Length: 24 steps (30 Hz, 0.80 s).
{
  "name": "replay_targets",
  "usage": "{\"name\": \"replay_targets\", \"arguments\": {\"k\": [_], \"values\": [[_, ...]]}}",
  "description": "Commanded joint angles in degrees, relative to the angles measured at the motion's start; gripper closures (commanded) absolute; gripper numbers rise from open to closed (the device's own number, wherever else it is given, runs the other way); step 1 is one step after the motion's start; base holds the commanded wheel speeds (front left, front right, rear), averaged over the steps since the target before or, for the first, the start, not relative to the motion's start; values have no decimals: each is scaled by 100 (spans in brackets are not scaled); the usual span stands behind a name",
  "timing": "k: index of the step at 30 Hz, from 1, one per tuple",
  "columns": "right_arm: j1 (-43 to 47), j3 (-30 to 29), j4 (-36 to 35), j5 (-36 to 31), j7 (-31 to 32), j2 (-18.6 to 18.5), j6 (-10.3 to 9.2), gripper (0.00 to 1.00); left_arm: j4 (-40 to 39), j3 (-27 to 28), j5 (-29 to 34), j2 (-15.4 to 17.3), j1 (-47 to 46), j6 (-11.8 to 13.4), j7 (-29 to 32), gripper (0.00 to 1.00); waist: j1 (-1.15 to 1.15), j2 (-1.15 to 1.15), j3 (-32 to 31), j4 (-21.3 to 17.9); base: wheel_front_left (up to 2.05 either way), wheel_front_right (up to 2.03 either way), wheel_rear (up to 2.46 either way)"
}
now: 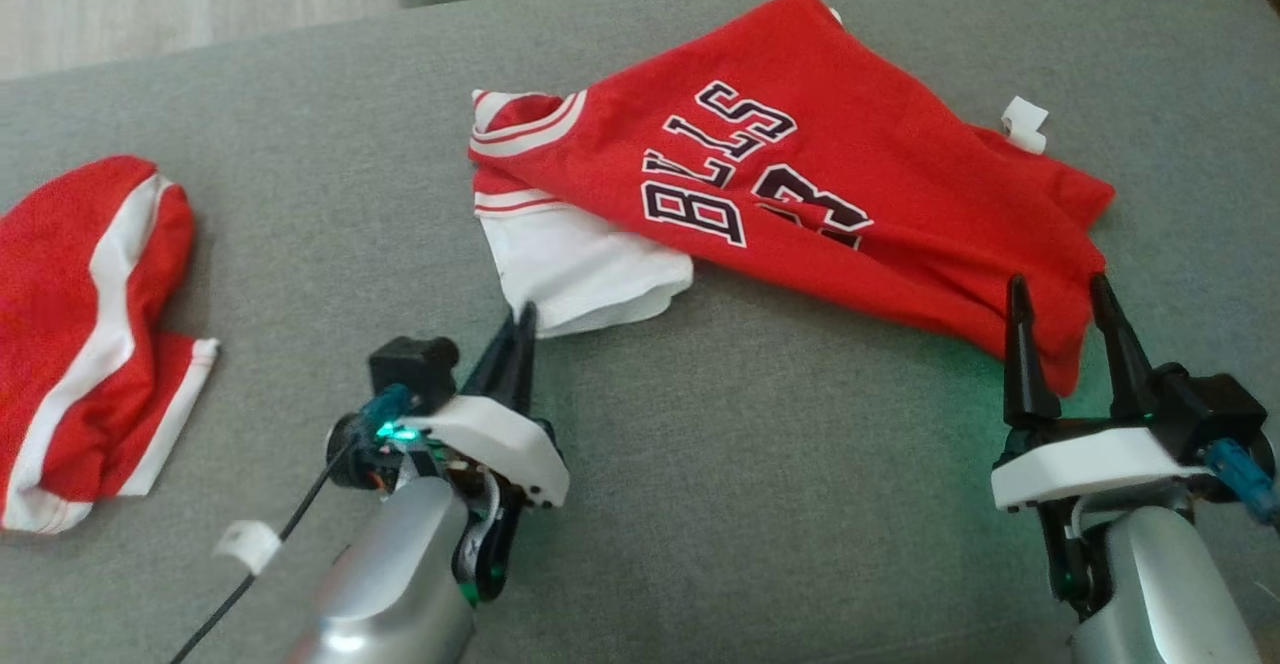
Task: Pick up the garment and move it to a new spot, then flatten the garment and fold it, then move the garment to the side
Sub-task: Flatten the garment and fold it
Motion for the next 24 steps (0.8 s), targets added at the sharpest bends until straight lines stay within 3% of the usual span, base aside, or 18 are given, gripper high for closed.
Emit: {"name": "replay_targets", "arguments": {"k": [1, 9, 24], "values": [[-169, 98, -155, -15, -78, -31, 40, 0, -163, 239, -61, 71, -137, -3, -171, 100, 0, 0, -59, 63, 0, 0, 0], [-95, -37, -45, -119, -78, -31, 40, 0, -408, 648, -153, 299, 155, 87, -755, 100, 0, 0, -355, 398, 0, 0, 0], [14, 32, 127, -132, -78, -31, 40, 0, -1335, 1446, 93, 566, 937, 374, -869, 100, 0, 0, -713, 846, 0, 0, 0]]}}
